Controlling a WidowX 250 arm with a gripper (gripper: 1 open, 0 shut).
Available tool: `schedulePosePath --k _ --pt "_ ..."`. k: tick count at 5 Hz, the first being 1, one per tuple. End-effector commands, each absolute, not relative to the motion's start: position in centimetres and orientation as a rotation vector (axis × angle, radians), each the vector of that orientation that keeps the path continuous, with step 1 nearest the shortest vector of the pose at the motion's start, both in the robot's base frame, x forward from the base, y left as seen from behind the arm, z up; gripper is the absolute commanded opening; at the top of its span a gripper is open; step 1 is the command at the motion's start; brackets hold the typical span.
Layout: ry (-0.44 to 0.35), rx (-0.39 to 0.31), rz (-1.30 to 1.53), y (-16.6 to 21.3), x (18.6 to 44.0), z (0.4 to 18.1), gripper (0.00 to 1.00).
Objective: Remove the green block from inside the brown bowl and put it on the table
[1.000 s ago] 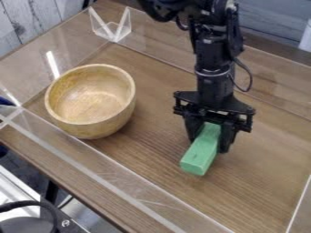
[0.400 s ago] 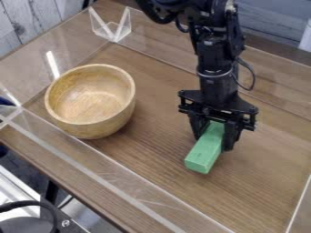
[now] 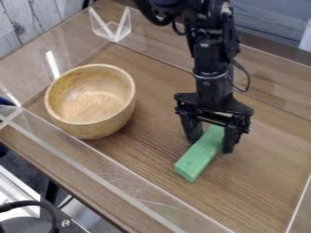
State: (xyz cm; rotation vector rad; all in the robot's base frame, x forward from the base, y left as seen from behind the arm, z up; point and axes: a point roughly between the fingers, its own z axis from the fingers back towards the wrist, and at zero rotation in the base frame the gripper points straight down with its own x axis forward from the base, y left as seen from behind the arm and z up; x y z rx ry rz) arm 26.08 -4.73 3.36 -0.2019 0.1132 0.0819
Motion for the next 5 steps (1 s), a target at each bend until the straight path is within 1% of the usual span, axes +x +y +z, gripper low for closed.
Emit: schedulePosePath --k 1,3,4,5 --pt "0.067 -0.225 0.120 -4.2 27.8 5.5 1.00" --pt "0.048 -0.253 0.085 -3.3 27.0 9.5 1.00" --pt "0.039 -0.249 0.062 -2.6 26.3 11.6 1.00" --pt "0.016 -0.164 0.035 -1.8 25.6 12.3 1.00"
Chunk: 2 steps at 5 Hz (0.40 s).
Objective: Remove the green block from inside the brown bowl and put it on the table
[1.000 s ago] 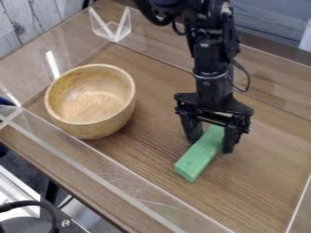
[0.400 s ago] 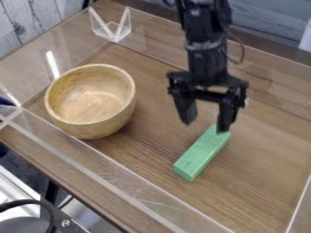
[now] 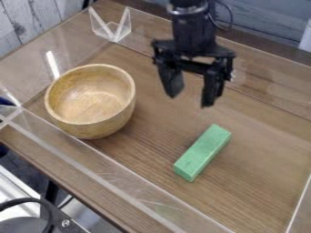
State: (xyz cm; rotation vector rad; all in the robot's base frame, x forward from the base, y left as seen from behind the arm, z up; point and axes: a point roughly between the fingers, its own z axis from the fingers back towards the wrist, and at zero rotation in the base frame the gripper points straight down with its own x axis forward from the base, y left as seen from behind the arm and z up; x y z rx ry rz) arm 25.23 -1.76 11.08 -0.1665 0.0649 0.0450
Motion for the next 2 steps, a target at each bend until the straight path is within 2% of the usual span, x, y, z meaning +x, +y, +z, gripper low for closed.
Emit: schedulePosePath --k 1,2 --pt "0.023 -0.120 -0.024 -2.31 23.75 11.55 1.00" --pt "0.071 -0.132 -0.010 -1.47 22.81 10.85 1.00"
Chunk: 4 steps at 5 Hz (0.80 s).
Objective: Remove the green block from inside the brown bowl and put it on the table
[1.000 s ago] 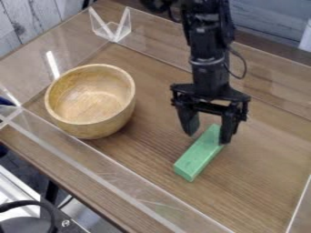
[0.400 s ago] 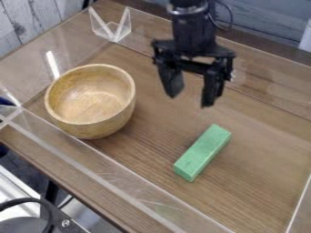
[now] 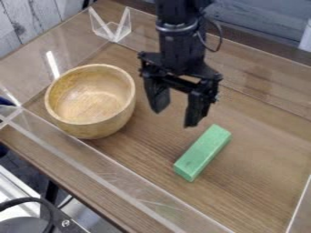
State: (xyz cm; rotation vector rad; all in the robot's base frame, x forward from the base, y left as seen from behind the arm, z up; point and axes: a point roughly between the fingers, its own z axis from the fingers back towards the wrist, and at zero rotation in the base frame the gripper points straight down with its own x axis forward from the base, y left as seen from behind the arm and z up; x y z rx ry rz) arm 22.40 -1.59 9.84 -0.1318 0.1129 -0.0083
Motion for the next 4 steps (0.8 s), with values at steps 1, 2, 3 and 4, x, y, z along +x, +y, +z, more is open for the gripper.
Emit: schedulePosePath --k 1,2,3,4 --pt "0.102 -0.156 0.029 -0.3 23.4 10.2 0.00" --pt "0.091 -0.171 0.031 0.3 24.5 9.8 1.00" --pt "0.095 -0.180 0.026 0.5 25.0 9.5 1.00" --pt "0.081 -0.157 0.000 0.1 24.6 9.7 1.00"
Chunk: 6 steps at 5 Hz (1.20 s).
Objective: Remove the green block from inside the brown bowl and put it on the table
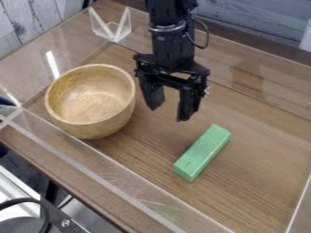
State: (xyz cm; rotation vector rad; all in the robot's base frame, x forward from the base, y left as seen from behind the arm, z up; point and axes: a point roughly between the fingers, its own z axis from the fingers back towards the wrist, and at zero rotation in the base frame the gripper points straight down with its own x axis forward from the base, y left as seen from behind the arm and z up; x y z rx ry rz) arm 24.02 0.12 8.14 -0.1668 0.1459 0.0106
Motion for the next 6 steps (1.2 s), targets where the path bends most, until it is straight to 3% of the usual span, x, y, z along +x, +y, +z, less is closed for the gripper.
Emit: schedulePosePath --k 1,3,6 --pt "0.065 -0.136 -0.031 -0.4 24.0 9.9 1.00" --pt "0.106 -0.123 0.095 -0.4 25.0 9.5 1.00" --pt "0.106 -0.134 -0.026 1.4 25.9 8.4 1.00"
